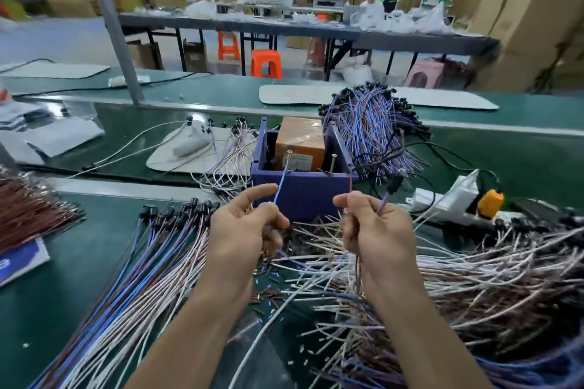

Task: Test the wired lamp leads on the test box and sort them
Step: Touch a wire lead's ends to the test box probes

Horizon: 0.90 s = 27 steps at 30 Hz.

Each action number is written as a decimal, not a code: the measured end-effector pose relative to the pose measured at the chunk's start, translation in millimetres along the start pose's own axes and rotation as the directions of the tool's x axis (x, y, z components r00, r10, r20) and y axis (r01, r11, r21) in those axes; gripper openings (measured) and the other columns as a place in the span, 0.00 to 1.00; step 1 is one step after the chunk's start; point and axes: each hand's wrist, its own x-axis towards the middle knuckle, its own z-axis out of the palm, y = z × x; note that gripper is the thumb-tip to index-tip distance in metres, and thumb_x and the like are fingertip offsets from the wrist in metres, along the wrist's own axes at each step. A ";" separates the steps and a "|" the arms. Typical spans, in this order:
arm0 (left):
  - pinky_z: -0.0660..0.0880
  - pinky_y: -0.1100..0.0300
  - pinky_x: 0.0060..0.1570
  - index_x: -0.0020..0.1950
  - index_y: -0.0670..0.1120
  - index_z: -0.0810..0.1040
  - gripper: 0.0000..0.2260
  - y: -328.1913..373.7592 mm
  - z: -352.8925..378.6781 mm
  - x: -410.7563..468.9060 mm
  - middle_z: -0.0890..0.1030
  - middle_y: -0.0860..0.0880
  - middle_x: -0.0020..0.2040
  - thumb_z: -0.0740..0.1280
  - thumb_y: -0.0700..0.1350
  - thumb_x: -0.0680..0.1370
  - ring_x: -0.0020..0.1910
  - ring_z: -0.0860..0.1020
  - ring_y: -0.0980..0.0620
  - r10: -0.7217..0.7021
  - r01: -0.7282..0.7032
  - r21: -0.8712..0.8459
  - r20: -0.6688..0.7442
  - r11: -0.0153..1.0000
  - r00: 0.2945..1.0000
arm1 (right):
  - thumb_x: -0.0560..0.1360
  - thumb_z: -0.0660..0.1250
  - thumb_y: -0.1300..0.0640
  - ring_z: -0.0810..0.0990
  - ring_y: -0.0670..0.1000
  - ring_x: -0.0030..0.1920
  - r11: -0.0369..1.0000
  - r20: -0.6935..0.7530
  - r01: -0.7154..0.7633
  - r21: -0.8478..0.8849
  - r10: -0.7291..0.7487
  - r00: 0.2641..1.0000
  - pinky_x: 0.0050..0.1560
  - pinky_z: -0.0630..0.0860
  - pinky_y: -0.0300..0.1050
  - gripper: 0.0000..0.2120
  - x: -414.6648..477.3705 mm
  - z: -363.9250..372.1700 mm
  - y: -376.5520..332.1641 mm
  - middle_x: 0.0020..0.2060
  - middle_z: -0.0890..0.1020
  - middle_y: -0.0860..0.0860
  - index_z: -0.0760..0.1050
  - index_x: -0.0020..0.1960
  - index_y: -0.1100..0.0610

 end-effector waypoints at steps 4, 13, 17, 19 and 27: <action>0.68 0.65 0.21 0.48 0.43 0.85 0.05 -2.7 7.5 13.2 0.79 0.47 0.28 0.69 0.37 0.80 0.20 0.70 0.54 0.070 -0.073 -0.007 -0.181 0.997 0.981 | 0.83 0.65 0.58 0.65 0.46 0.24 0.995 -0.108 -0.058 0.084 0.067 0.992 0.24 0.61 0.38 0.15 10.4 5.4 4.9 0.23 0.72 0.50 0.83 0.42 0.62; 0.68 0.65 0.20 0.41 0.45 0.86 0.08 -22.9 12.4 22.1 0.80 0.46 0.28 0.71 0.38 0.79 0.20 0.73 0.53 0.142 -0.140 0.027 -0.283 0.990 0.948 | 0.81 0.68 0.57 0.67 0.45 0.23 0.993 -0.136 -0.068 0.094 0.081 0.987 0.24 0.63 0.37 0.14 13.3 10.3 15.9 0.23 0.73 0.51 0.81 0.39 0.64; 0.69 0.65 0.21 0.42 0.44 0.85 0.07 -24.7 10.2 25.0 0.81 0.47 0.27 0.71 0.39 0.80 0.20 0.73 0.53 0.114 -0.120 0.002 -0.314 0.993 0.942 | 0.81 0.68 0.58 0.67 0.45 0.23 0.993 -0.117 -0.065 0.102 0.076 0.990 0.24 0.63 0.37 0.14 13.3 10.8 17.8 0.24 0.74 0.50 0.80 0.39 0.64; 0.69 0.65 0.22 0.42 0.44 0.85 0.08 -25.8 9.2 25.6 0.81 0.47 0.28 0.71 0.39 0.80 0.20 0.73 0.53 0.110 -0.119 -0.009 -0.315 0.993 0.943 | 0.81 0.68 0.58 0.67 0.45 0.23 0.993 -0.118 -0.060 0.100 0.071 0.990 0.23 0.63 0.37 0.14 13.5 10.4 19.4 0.23 0.74 0.51 0.80 0.39 0.64; 0.69 0.65 0.22 0.39 0.46 0.86 0.10 -25.8 9.5 24.6 0.80 0.45 0.28 0.71 0.38 0.79 0.20 0.72 0.52 0.147 -0.152 -0.002 -0.236 0.988 0.961 | 0.81 0.68 0.59 0.65 0.45 0.21 0.994 -0.134 -0.026 0.109 0.041 0.990 0.22 0.61 0.36 0.15 15.7 13.0 23.5 0.22 0.72 0.50 0.79 0.37 0.63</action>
